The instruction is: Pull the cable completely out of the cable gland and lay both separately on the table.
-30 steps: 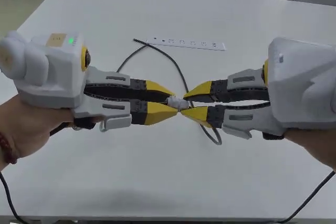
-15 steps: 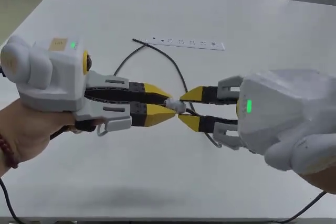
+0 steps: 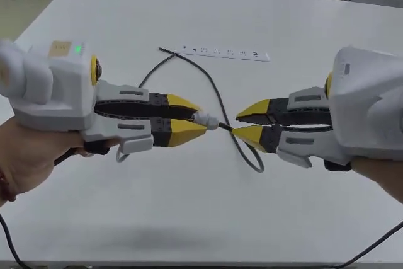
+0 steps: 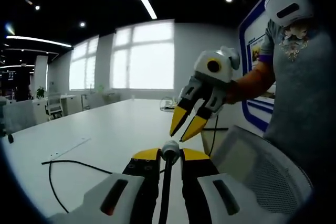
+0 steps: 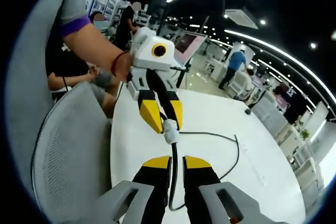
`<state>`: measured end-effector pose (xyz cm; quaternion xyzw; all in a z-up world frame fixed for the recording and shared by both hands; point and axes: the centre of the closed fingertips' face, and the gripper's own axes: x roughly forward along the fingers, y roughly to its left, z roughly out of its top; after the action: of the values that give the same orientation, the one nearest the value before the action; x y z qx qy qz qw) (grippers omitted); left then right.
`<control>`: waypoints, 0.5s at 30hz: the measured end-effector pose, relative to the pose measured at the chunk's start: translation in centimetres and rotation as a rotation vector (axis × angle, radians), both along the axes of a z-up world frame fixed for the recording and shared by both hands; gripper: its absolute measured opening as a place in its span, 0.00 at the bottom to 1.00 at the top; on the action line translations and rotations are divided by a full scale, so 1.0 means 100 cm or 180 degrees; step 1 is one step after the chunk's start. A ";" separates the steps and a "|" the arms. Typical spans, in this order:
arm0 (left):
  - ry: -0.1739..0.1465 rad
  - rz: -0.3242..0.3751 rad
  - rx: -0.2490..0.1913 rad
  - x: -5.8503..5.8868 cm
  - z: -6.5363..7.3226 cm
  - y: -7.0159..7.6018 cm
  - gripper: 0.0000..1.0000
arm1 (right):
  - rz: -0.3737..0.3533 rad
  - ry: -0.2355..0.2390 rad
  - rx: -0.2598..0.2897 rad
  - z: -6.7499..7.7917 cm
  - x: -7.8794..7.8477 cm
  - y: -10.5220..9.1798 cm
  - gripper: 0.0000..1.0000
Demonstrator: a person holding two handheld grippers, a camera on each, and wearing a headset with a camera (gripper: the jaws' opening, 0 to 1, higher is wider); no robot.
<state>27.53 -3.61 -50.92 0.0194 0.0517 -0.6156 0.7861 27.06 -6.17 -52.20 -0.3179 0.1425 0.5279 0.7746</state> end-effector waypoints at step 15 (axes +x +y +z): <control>-0.0046 -0.0011 0.0050 -0.002 -0.001 0.001 0.15 | 0.0111 -0.0083 -0.0215 -0.006 -0.001 0.008 0.00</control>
<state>27.35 -3.50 -51.06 0.0301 0.0508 -0.6164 0.7852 26.92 -5.33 -52.79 -0.3531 0.1446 0.5320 0.7559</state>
